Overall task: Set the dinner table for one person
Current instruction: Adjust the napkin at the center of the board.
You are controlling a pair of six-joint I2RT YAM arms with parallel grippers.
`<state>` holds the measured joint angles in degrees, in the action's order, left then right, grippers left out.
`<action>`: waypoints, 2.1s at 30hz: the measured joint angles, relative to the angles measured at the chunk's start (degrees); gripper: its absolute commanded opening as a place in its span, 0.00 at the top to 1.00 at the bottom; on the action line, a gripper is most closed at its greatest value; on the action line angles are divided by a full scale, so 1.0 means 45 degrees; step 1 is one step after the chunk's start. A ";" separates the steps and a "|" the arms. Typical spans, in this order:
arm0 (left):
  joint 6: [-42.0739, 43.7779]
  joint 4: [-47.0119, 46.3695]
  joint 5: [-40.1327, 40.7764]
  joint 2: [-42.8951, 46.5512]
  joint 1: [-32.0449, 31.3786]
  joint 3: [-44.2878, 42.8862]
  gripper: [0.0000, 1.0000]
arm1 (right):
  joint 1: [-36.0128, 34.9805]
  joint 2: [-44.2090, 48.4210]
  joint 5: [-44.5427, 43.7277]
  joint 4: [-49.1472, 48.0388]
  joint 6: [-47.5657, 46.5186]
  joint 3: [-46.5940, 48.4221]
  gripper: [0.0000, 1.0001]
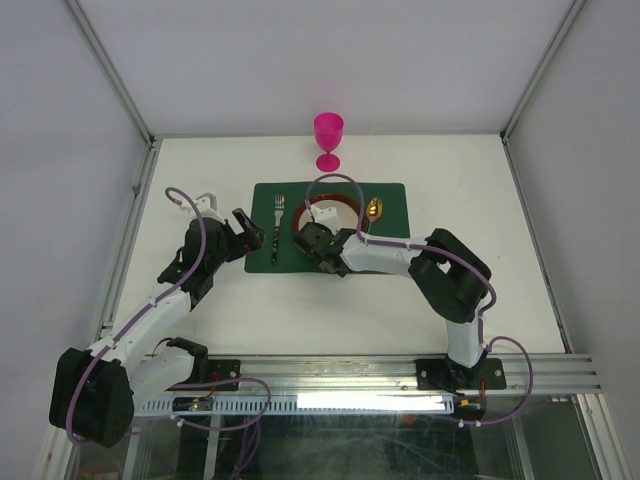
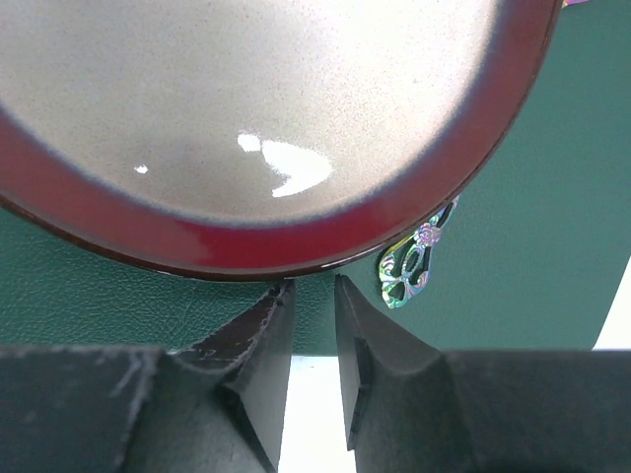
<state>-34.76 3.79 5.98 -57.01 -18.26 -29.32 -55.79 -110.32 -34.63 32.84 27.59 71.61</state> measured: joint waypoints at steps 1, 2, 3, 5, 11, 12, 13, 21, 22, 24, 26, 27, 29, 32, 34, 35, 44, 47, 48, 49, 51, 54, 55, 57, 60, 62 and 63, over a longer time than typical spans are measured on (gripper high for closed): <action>-0.0005 0.0010 0.0000 0.0039 0.0000 0.0000 0.01 | -0.0005 0.0000 -0.0005 0.0015 0.0015 0.0005 0.73; -0.0010 0.0015 0.0000 0.0058 0.0000 0.0000 0.01 | -0.0005 0.0000 -0.0005 0.0019 0.0053 0.0005 0.73; -0.0010 0.0019 0.0000 0.0063 0.0000 0.0000 0.01 | -0.0005 0.0005 -0.0015 0.0019 0.0087 0.0005 0.73; -0.0024 0.0039 -0.0005 0.0063 0.0000 -0.0015 0.01 | -0.0015 0.0049 -0.0024 0.0005 0.0112 -0.0039 0.72; -0.0083 0.0034 -0.0034 -0.0155 0.0000 -0.0189 0.01 | -0.0092 0.0175 0.0092 -0.0073 0.0175 -0.0131 0.71; -0.0092 0.0024 -0.0034 -0.0219 0.0000 -0.0228 0.01 | -0.0131 0.0189 0.0126 -0.0073 0.0175 -0.0131 0.71; -0.0092 0.0019 -0.0034 -0.0262 0.0000 -0.0243 0.01 | -0.0165 0.0199 0.0141 -0.0068 0.0175 -0.0131 0.71; -0.0097 -0.0044 -0.0049 -0.0447 0.0000 -0.0262 0.01 | -0.0389 0.0661 0.0291 0.0287 0.0087 -0.0121 0.69; -0.0097 -0.0073 -0.0058 -0.0461 0.0000 -0.0262 0.01 | -0.0408 0.0777 0.0233 0.0403 0.0073 -0.0102 0.69; -0.0097 -0.0092 -0.0097 -0.0510 0.0000 -0.0287 0.01 | -0.0423 0.1035 0.0102 0.0612 0.0015 -0.0024 0.68; -0.0097 -0.0131 -0.0126 -0.0578 0.0000 -0.0306 0.01 | -0.0423 0.1336 -0.0092 0.0738 -0.0029 0.0044 0.68; -0.0097 -0.0155 -0.0131 -0.0617 0.0000 -0.0306 0.01 | -0.0418 0.1530 -0.0228 0.0767 -0.0044 0.0044 0.68; -0.0097 -0.0189 -0.0155 -0.0665 0.0000 -0.0306 0.01 | -0.0330 0.1899 -0.0500 0.0840 -0.0044 0.0039 0.67; -0.0102 -0.0277 -0.0253 -0.0748 0.0000 -0.0306 0.01 | 0.0112 0.2448 -0.0811 0.0869 -0.0063 0.0039 0.67; -0.0112 -0.0398 -0.0364 -0.0831 0.0000 -0.0306 0.01 | 0.0665 0.2715 -0.0937 0.0865 -0.0146 0.0039 0.67; -0.0121 -0.0432 -0.0384 -0.0850 0.0000 -0.0306 0.01 | 0.1010 0.2832 -0.1001 0.0855 -0.0233 0.0039 0.67; -0.0175 -0.0510 -0.0374 -0.0850 0.0000 0.0389 0.02 | 0.3118 0.3016 -0.1020 0.0583 -0.1020 0.0039 0.67; -0.0321 -0.0408 -0.0345 -0.0753 0.0000 0.0860 0.02 | 0.3526 0.3007 -0.0884 0.0447 -0.1205 0.0039 0.67; -0.0408 -0.0413 -0.0345 -0.0680 0.0000 0.1049 0.02 | 0.3643 0.2997 -0.0826 0.0369 -0.1263 0.0039 0.67; -0.0461 -0.0408 -0.0340 -0.0597 0.0000 0.1224 0.02 | 0.3779 0.2973 -0.0767 0.0282 -0.1331 0.0039 0.67; -0.0525 -0.0423 -0.0350 -0.0491 0.0000 0.1472 0.02 | 0.4007 0.2900 -0.0661 0.0121 -0.1467 0.0039 0.67; -0.0661 -0.0627 -0.0418 -0.0481 0.0000 0.1583 0.04 | 0.4303 0.2735 -0.0423 -0.0068 -0.1598 0.0039 0.67; -0.0743 -0.0797 -0.0476 -0.0481 0.0000 0.1622 0.06 | 0.4376 0.2676 -0.0355 -0.0107 -0.1627 0.0039 0.67; -0.0831 -0.1073 -0.0646 -0.0495 0.0000 0.1651 0.11 | 0.4478 0.2555 -0.0189 -0.0170 -0.1695 0.0039 0.67; -0.0996 -0.1627 -0.0942 -0.0680 0.0000 0.1681 0.23 | 0.4527 0.2463 0.0000 -0.0228 -0.1739 0.0039 0.67; -0.1103 -0.1909 -0.1107 -0.0918 0.0000 0.1695 0.38 | 0.4522 0.2463 0.0112 -0.0301 -0.1749 0.0034 0.67; -0.1141 -0.2016 -0.1141 -0.1049 0.0000 0.1695 0.53 | 0.4522 0.2463 0.0151 -0.0364 -0.1778 0.0034 0.67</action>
<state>-39.90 -5.28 0.84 -61.73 -18.26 -21.69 -35.44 -99.24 -33.95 31.20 19.59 71.77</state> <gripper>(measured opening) 0.728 0.328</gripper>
